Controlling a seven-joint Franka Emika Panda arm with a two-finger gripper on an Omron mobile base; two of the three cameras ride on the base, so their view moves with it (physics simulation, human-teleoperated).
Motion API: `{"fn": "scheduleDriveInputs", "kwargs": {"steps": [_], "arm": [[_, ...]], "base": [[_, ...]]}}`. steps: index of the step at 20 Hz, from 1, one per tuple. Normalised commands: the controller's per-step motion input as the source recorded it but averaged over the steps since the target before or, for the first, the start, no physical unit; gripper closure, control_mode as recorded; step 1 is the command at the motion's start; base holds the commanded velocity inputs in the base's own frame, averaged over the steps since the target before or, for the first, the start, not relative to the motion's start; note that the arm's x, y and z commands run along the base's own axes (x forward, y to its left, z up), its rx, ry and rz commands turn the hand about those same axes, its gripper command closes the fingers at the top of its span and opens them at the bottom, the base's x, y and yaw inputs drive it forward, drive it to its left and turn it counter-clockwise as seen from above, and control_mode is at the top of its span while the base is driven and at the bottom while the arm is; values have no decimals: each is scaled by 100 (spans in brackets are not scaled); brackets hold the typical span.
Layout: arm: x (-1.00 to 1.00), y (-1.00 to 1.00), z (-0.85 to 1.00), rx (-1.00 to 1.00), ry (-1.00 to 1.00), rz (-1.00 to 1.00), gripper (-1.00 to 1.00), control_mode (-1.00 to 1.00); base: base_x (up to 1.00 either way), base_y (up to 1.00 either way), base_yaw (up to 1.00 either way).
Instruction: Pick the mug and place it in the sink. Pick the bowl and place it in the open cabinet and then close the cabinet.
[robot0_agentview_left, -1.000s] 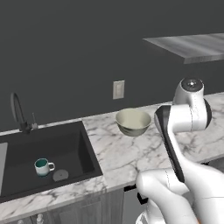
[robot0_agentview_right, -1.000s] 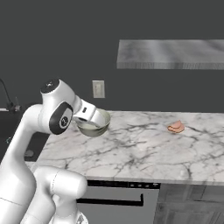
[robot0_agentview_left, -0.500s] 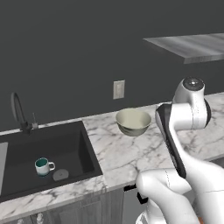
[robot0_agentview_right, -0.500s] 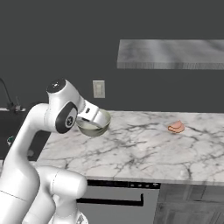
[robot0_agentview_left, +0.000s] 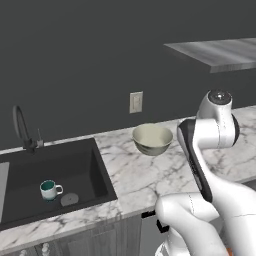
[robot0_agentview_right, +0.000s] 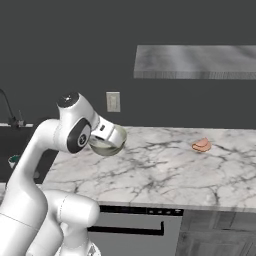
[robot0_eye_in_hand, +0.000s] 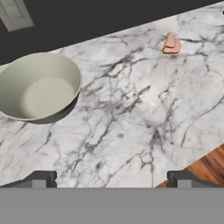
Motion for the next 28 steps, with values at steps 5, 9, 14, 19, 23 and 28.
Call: {"fn": "scheduleDriveInputs", "kwargs": {"steps": [5, 9, 14, 19, 23, 28], "arm": [[12, 0, -14, 2, 0, 0, -100, -100], [22, 0, -10, 9, 0, 0, -100, -100], [31, 0, -21, 14, 0, 0, -100, -100], [37, 0, -18, 8, 0, 0, -100, -100], [33, 5, -1, 0, 0, 0, -100, -100], [34, 9, -6, 0, 0, 0, -100, -100]], "base": [[0, 0, 0], [0, 0, 0], [0, 0, 0], [0, 0, 0], [0, 0, 0], [0, 0, 0]]}}
